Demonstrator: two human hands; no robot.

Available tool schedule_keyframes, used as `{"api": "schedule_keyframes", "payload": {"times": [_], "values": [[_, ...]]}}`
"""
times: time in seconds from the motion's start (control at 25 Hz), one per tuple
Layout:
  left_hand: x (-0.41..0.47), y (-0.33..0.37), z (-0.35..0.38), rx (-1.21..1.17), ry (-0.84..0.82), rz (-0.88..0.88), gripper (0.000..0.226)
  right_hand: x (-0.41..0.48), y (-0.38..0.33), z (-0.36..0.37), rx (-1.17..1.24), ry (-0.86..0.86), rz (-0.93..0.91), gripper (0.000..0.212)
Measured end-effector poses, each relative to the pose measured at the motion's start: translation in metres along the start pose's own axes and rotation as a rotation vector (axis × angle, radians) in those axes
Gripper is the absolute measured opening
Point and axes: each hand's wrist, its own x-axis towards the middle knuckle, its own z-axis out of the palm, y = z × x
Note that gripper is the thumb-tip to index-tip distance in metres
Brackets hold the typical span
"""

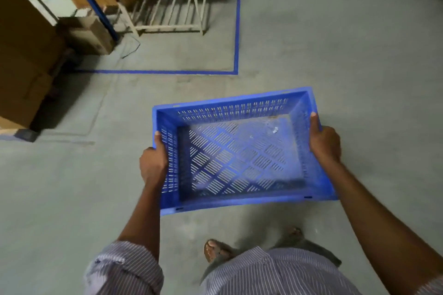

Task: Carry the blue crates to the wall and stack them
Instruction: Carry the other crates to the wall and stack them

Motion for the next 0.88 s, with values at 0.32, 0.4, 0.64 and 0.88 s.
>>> {"api": "schedule_keyframes", "payload": {"times": [0.32,0.4,0.64,0.88], "values": [[-0.087,0.189,0.199,-0.064,-0.279,0.256,0.105,0.114,0.165,-0.175,0.200,0.192,0.251,0.089],[-0.108,0.243,0.248,-0.089,-0.357,0.296,0.099,0.148,0.197,-0.215,0.241,0.209,0.313,0.092],[-0.163,0.411,0.393,0.000,-0.601,0.432,0.095,0.252,0.290,-0.309,0.350,0.315,0.486,0.133],[-0.228,0.571,0.554,0.184,-0.870,0.594,0.078,0.342,0.347,-0.395,0.394,0.388,0.636,0.088]]}}
